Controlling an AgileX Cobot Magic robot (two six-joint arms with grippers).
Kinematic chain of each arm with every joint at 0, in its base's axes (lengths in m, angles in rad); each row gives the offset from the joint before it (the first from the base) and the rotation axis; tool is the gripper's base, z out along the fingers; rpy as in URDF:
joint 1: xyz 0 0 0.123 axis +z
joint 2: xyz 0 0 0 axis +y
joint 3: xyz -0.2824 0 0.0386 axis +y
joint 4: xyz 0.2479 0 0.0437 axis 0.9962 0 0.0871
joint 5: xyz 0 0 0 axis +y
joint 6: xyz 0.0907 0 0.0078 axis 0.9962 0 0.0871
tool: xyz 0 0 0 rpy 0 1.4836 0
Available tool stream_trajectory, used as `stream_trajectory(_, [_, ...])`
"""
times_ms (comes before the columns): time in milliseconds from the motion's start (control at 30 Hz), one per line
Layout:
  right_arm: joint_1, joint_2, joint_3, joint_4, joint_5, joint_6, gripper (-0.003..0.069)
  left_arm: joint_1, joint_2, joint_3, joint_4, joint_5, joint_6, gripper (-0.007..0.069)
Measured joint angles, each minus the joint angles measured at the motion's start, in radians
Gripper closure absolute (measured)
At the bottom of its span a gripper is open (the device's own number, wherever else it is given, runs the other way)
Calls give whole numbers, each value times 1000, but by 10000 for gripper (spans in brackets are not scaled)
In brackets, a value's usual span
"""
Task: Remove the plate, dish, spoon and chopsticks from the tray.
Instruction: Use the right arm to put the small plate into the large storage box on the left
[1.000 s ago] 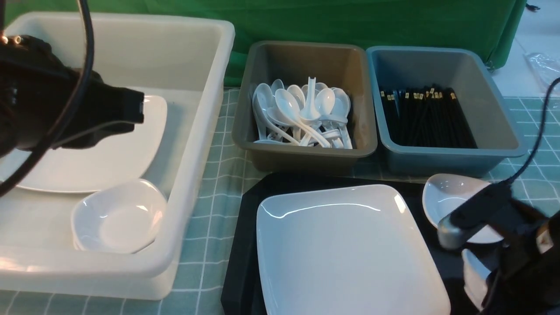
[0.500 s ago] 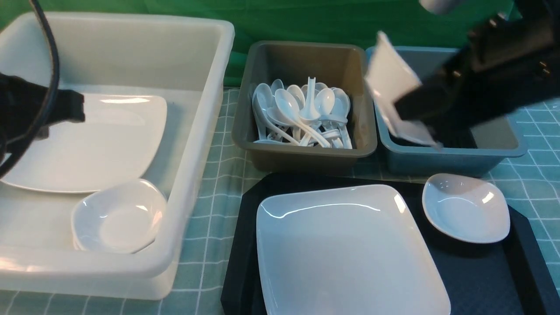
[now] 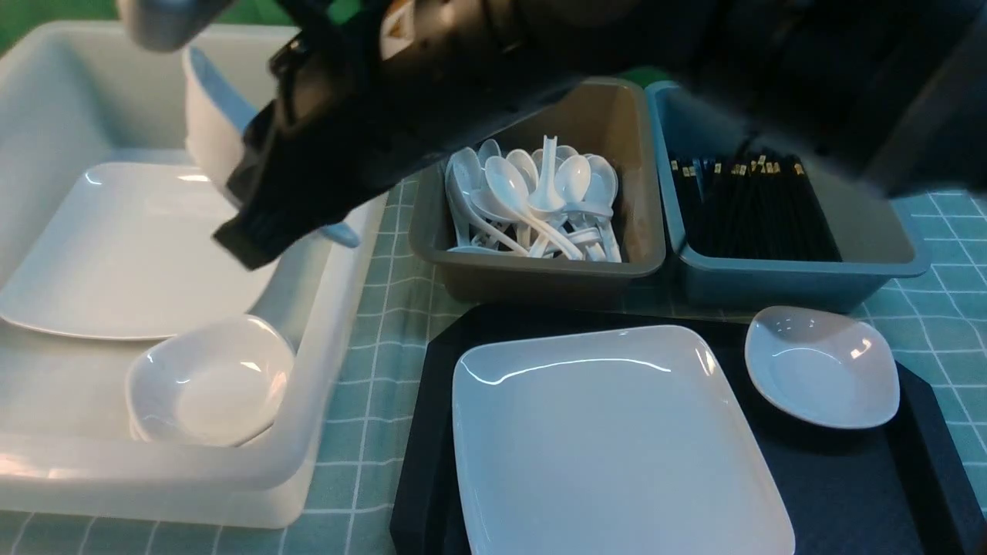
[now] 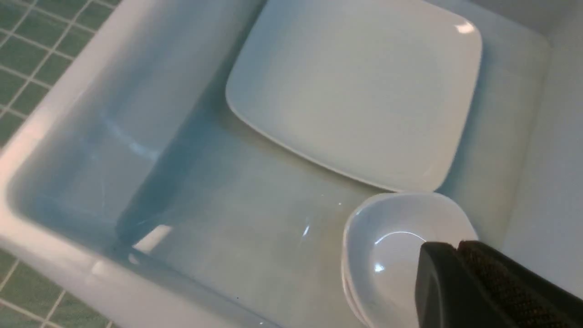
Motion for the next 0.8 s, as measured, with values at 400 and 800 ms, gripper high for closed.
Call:
stream_trajectory(400, [83, 243, -56, 1, -70, -14, 596, 562, -35, 82, -774, -45, 524, 613])
stream_trajectory(800, [83, 349, -56, -2, -165, -8, 404, 569, -41, 134, -810, -58, 588, 613])
